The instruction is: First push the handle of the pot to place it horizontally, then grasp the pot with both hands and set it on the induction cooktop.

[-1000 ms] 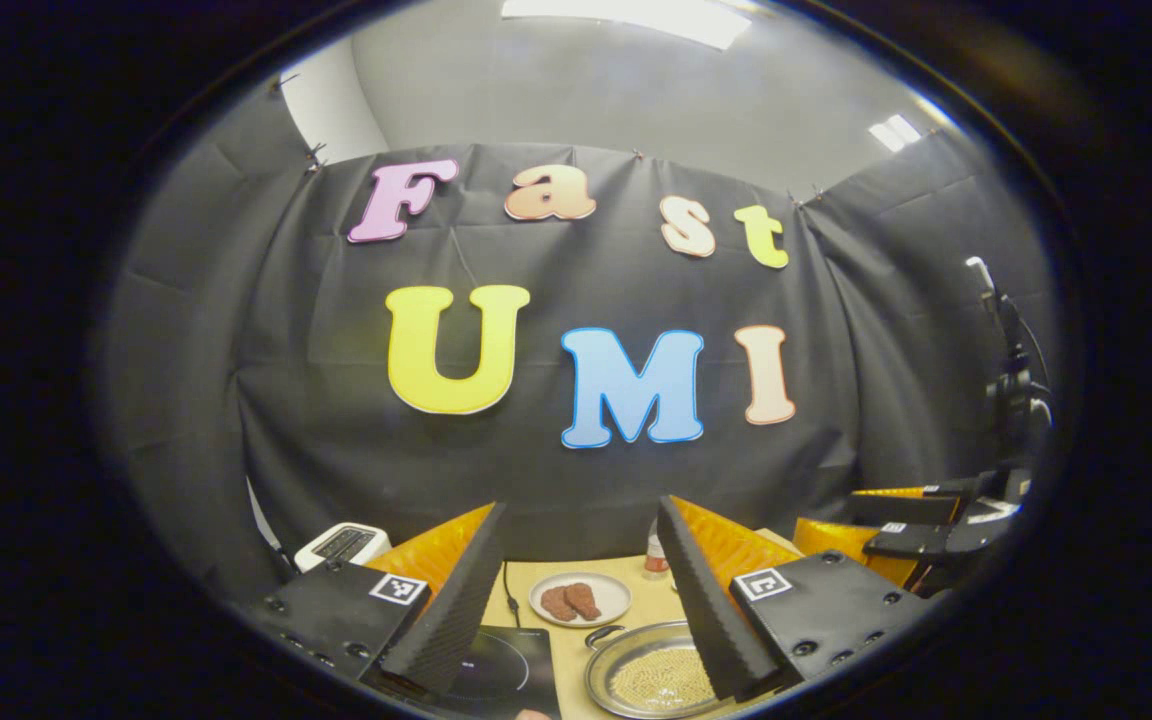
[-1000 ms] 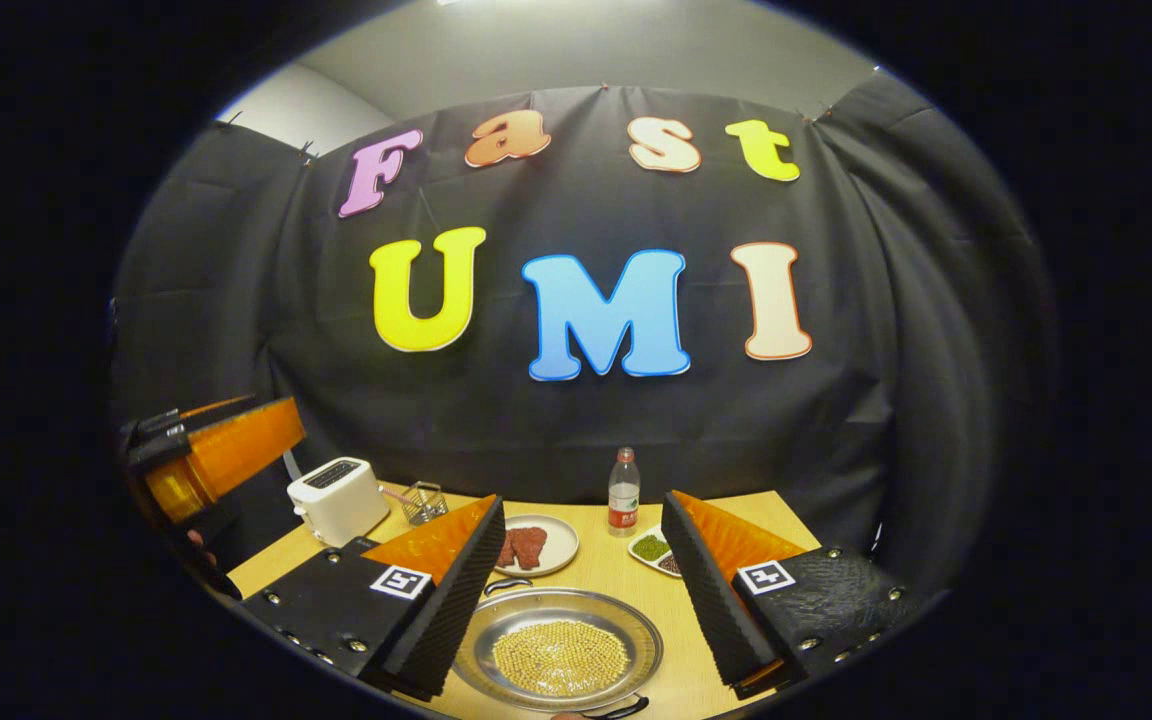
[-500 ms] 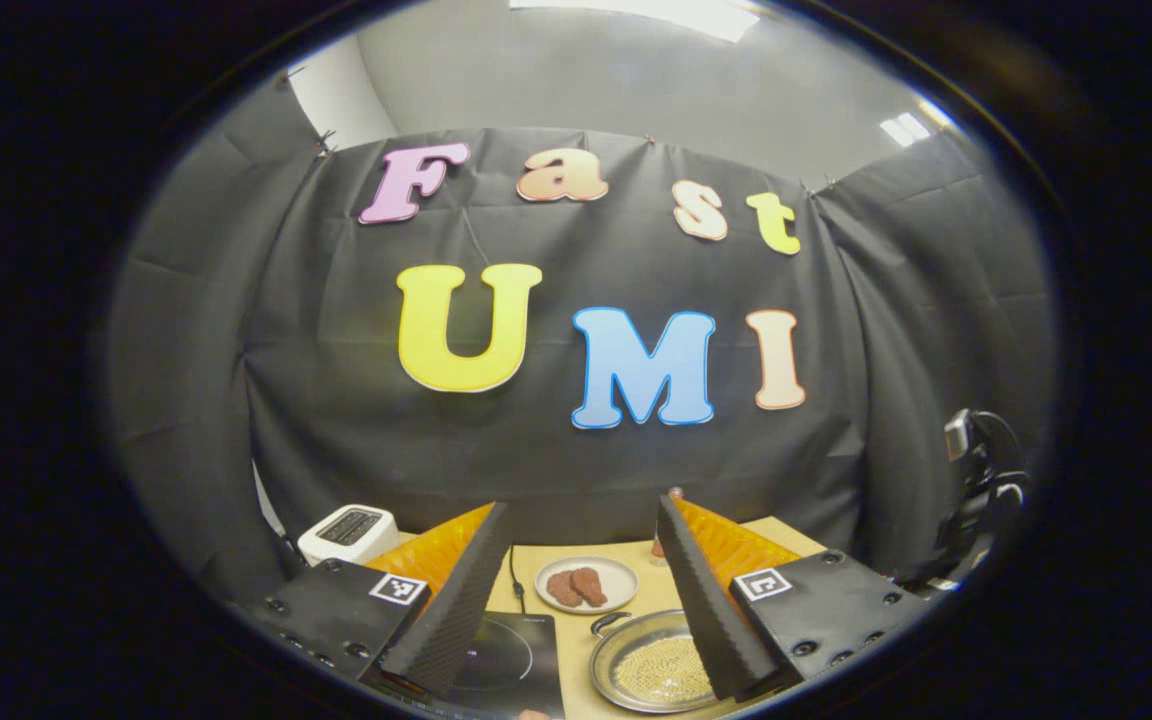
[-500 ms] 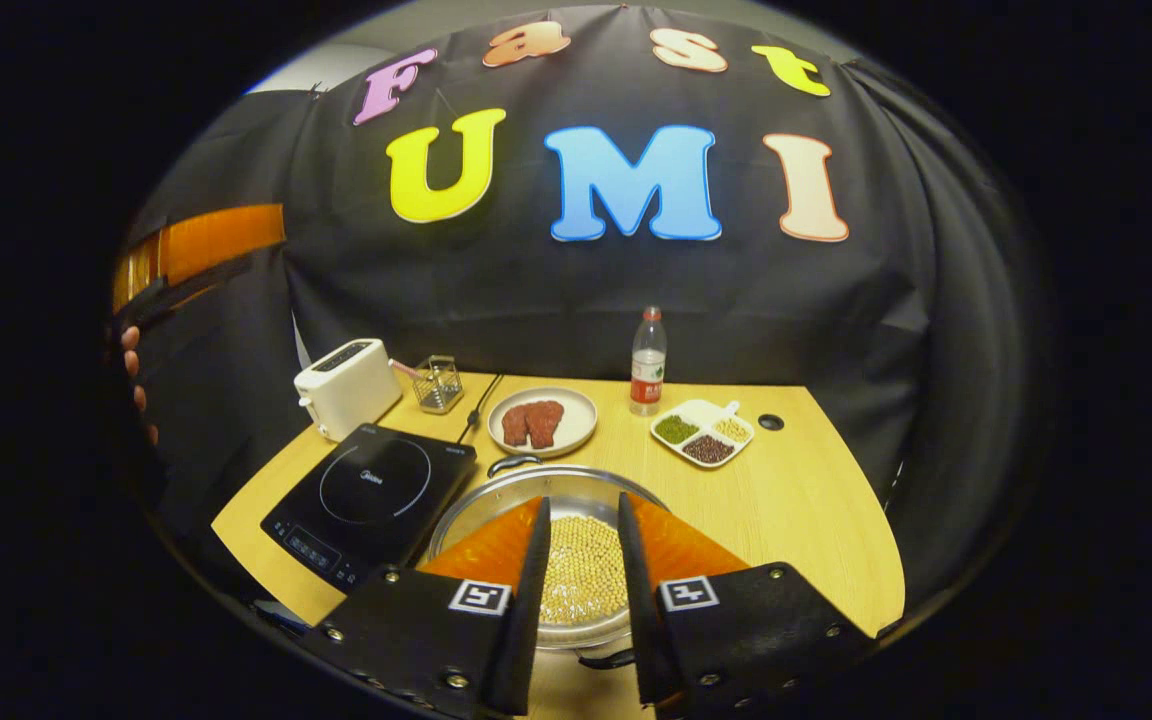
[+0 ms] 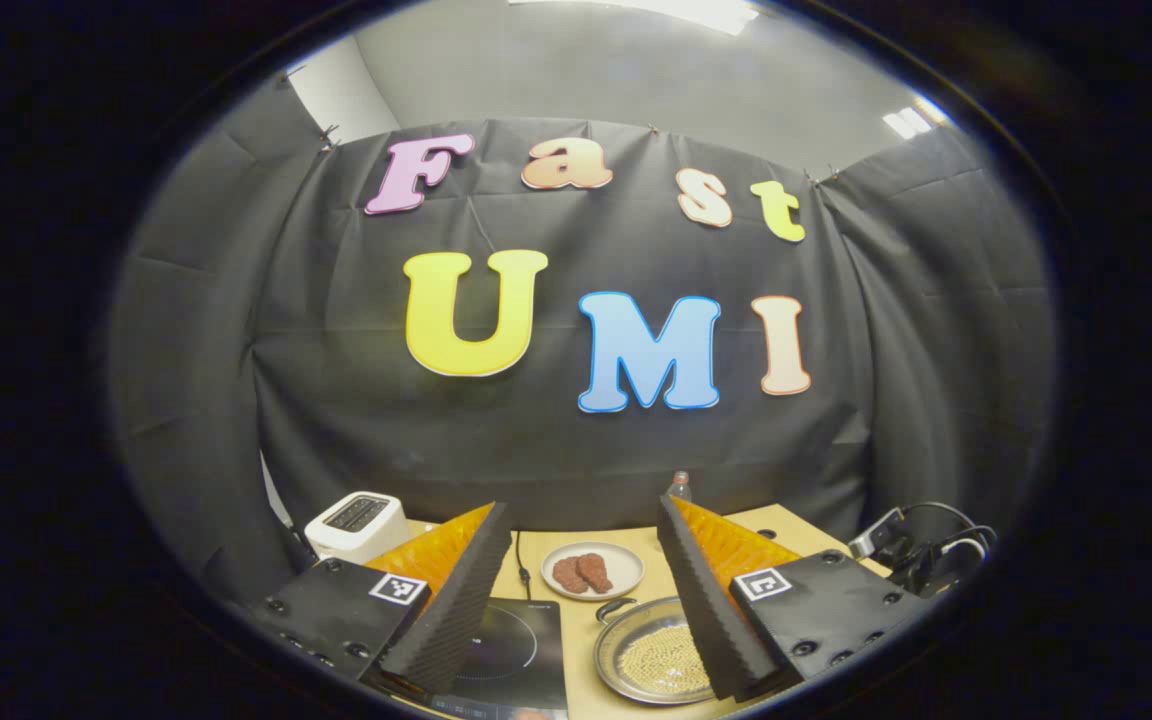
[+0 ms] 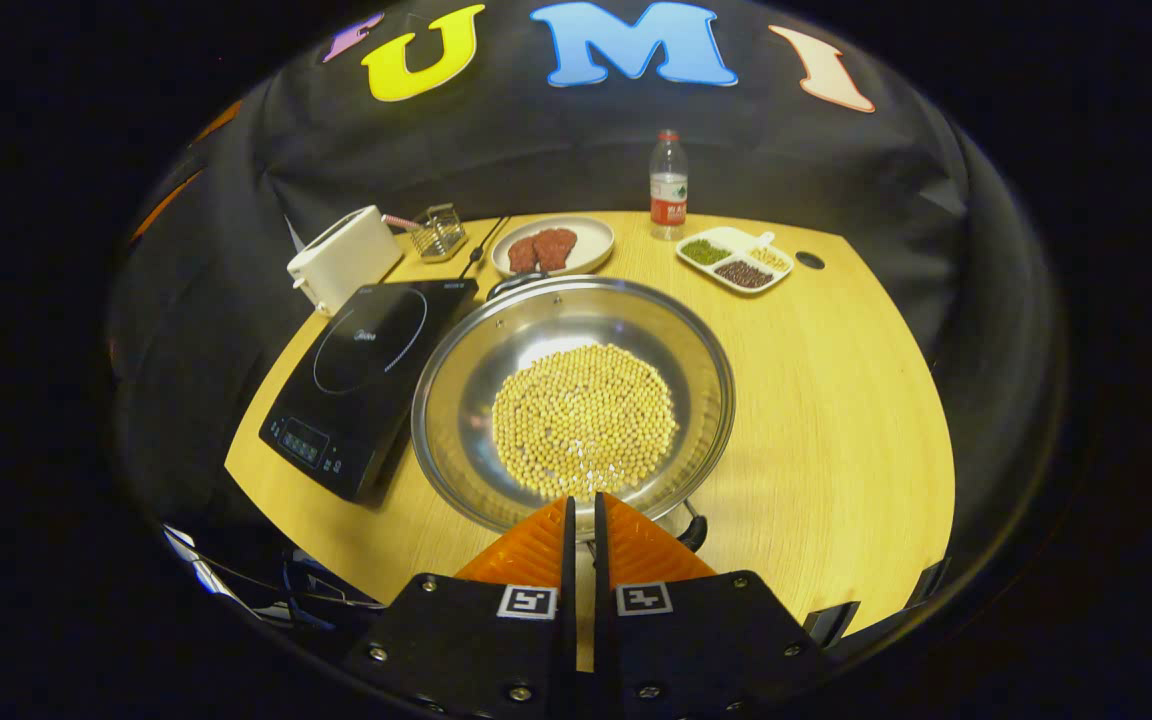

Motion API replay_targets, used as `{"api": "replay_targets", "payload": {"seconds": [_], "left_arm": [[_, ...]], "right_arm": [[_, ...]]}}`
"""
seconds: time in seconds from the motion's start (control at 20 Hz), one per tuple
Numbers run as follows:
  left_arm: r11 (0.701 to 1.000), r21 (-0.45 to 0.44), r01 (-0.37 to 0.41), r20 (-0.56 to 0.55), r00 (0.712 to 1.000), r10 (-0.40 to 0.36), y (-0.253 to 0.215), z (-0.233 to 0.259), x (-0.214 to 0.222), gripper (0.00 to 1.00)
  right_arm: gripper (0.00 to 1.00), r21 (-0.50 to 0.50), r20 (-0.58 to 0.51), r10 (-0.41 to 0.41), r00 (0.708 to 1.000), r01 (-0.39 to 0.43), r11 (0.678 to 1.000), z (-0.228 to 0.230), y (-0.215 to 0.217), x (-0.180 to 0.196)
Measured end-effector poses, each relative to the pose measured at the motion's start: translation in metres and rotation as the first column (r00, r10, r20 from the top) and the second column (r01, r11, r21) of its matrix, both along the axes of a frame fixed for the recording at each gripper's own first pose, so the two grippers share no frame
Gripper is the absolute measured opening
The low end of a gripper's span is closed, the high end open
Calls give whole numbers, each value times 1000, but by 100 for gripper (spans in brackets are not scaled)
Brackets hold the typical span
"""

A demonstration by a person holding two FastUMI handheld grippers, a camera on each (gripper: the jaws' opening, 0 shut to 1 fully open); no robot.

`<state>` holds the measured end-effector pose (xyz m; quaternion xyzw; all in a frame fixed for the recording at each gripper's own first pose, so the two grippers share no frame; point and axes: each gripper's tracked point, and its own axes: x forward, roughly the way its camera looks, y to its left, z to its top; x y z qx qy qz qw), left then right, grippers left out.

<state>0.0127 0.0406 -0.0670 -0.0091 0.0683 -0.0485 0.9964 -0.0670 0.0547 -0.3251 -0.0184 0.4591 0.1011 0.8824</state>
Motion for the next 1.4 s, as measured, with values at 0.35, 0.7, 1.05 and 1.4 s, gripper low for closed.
{"api": "replay_targets", "payload": {"seconds": [0.35, 0.7, 1.05, 1.4], "left_arm": [[1000, -8, -20, -28, 999, 20, 6, -12, -7, 93], [999, 1, -37, -44, 998, 37, 15, -17, -7, 95], [999, -13, -41, -66, 997, 40, 15, -28, -1, 99], [1000, 4, -10, -85, 996, 10, 2, -36, 10, 96]], "right_arm": [[7, 33, -179, 38, 983, -33, 999, -35, 11, -30], [2, 17, -239, 12, 971, -8, 1000, -57, 8, -27], [1, -32, -222, -75, 972, 69, 997, -57, -26, -11], [1, -105, -199, -145, 969, 126, 986, -58, -72, 12]]}}
